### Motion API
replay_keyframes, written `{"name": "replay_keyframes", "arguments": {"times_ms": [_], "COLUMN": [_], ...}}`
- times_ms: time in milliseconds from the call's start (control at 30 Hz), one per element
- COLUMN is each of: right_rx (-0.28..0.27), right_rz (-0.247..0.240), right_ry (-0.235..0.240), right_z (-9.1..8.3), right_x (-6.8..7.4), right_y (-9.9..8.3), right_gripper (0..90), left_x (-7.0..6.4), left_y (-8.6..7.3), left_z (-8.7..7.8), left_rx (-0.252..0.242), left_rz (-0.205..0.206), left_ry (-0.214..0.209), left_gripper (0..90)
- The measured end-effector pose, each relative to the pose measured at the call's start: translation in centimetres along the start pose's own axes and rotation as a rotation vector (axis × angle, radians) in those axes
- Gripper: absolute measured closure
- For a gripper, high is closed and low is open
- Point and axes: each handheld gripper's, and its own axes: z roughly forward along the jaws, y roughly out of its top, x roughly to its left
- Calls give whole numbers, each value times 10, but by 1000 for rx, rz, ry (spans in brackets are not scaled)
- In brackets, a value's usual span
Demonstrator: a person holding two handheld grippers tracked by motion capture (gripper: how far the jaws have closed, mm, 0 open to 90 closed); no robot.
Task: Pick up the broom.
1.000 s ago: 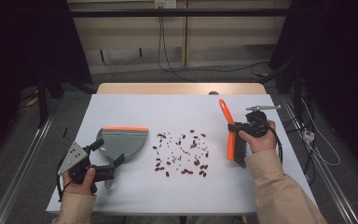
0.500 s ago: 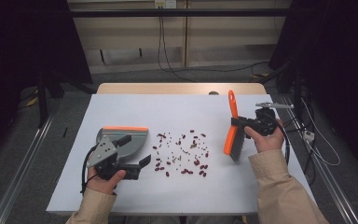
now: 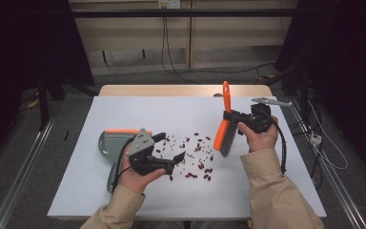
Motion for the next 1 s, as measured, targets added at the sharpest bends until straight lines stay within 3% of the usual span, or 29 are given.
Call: {"name": "replay_keyframes", "arguments": {"times_ms": [200,300,467,567,633,667,733,767,833,1000], "right_rx": [-13,-7,-13,-14,-16,-24,-27,-29,-15,-3], "right_rz": [-17,-20,-7,-8,-3,-1,8,15,27,52], "right_ry": [44,65,103,123,140,144,152,158,169,220], "right_z": [16,25,36,39,39,39,38,37,38,38], "right_x": [27,38,52,59,62,63,62,62,59,53], "right_y": [4,3,3,4,4,3,4,4,3,0], "right_gripper": [708,708,707,707,707,707,706,705,704,700], "left_x": [-7,-6,-1,-1,1,1,1,2,3,7], "left_y": [-1,-6,-14,-17,-16,-16,-15,-16,-16,-15], "left_z": [32,46,63,67,64,63,61,60,59,54], "left_rx": [51,83,88,97,71,73,87,92,109,142], "left_rz": [-20,-27,-46,-44,-43,-44,-25,-29,-46,-33], "left_ry": [2,23,62,57,58,40,13,12,15,29], "left_gripper": [80,91,158,246,420,447,631,676,686,701]}}
